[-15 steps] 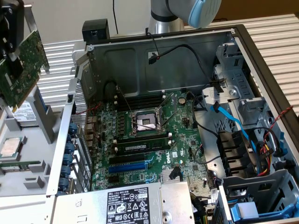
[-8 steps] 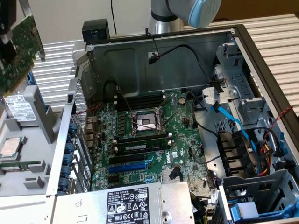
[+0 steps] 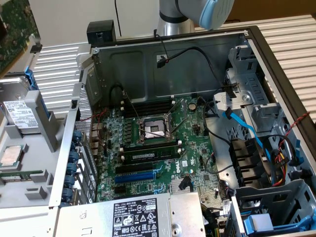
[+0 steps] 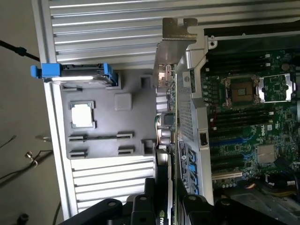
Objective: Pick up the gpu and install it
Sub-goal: 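Pick up the gpu and move the gpu toward the slot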
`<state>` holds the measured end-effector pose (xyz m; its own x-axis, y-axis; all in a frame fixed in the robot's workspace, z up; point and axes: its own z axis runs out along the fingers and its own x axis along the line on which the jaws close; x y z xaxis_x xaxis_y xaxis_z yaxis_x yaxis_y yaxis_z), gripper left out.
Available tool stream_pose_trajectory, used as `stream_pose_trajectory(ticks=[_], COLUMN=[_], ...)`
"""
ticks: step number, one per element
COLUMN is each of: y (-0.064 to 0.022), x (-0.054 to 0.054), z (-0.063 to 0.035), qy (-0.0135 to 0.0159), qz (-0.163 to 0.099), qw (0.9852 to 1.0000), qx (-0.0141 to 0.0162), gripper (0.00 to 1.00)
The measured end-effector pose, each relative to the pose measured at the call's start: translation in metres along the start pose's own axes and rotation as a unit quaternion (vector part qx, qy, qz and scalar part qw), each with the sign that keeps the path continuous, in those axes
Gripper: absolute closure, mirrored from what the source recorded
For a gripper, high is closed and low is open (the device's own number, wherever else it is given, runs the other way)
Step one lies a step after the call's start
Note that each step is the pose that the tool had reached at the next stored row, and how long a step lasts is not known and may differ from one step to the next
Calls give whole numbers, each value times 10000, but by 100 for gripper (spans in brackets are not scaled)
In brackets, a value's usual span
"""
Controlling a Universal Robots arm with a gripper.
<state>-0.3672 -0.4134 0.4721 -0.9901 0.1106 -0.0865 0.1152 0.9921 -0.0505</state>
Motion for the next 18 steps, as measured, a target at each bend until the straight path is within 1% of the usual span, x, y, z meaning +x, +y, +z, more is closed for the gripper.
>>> stream_pose_trajectory(ticks=[1, 4, 9, 12, 16, 18], y=[-1, -1, -1, 1, 1, -14], x=[-5, -16, -17, -37, -44, -74], z=[-16, -43, -43, -42, -43, -42], qy=[0, -4, -6, -11, -20, -19], qz=[-48, -190, -207, -344, -550, -586], qw=[10000, 9998, 9998, 9994, 9984, 9982], qx=[-20, -62, -64, -75, -93, -96], gripper=[73, 73, 73, 73, 73, 73])
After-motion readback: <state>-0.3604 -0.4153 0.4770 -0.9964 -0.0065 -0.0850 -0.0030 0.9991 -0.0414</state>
